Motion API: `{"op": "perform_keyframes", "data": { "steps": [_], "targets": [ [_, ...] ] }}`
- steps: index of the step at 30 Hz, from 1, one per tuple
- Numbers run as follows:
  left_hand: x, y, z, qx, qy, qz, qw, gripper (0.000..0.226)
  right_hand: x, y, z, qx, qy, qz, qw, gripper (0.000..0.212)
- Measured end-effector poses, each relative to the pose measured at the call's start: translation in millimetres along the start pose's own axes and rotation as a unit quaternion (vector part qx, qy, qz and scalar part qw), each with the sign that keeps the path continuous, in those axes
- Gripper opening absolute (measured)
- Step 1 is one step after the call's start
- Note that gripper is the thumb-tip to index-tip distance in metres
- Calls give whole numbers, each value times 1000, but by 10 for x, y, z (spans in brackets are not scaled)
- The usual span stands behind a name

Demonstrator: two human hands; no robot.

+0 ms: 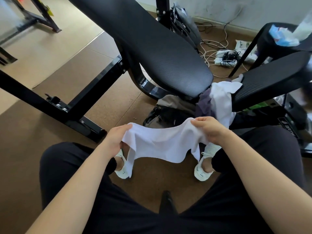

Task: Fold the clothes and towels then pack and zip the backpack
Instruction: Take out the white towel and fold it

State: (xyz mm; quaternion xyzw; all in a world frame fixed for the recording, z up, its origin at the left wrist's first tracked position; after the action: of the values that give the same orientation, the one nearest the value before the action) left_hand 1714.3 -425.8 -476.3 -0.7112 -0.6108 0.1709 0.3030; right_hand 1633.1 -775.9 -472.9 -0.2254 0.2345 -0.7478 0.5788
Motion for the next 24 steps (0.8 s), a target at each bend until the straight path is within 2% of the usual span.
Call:
{"op": "perform_keyframes", "data": {
  "steps": [2, 5, 8, 11, 16, 20, 24],
  "targets": [
    [-140, -70, 10, 7, -10, 38, 999, 18, -125, -41, -30, -8, 65, 8, 998, 18],
    [-307, -152, 30, 8, -3, 62, 998, 24, -249, -60, -99, -20, 122, -25, 992, 32],
    [-466, -223, 80, 11, -6, 91, 996, 30, -297, -84, -186, -57, 187, -59, 979, 33],
    [-638, -302, 84, 9, -22, 148, 989, 29, -515, -189, -204, -87, 263, 22, 961, 32],
    [-838, -422, 47, -5, -39, 213, 976, 24, -781, -456, 35, -7, 228, 155, 961, 32],
    [-893, -461, 58, -10, -15, 208, 978, 19, -874, -503, 41, 8, 194, 177, 965, 38],
    [-945, -496, 70, -23, 11, 176, 984, 24, -938, -497, 4, 10, 156, 164, 974, 43]
  ]
}}
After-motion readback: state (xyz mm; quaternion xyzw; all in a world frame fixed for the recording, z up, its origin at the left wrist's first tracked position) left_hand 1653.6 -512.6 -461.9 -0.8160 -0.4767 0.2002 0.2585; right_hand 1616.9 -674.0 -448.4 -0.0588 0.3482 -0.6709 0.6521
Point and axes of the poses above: each hand's wrist, its own y-axis towards the middle knuckle, its own x-axis out of the back of the hand, z = x × y, the point moved 8 cm from there along y, towards the middle knuckle, and after that the axes turned 6 degrees about y, right-handed, at the moved point
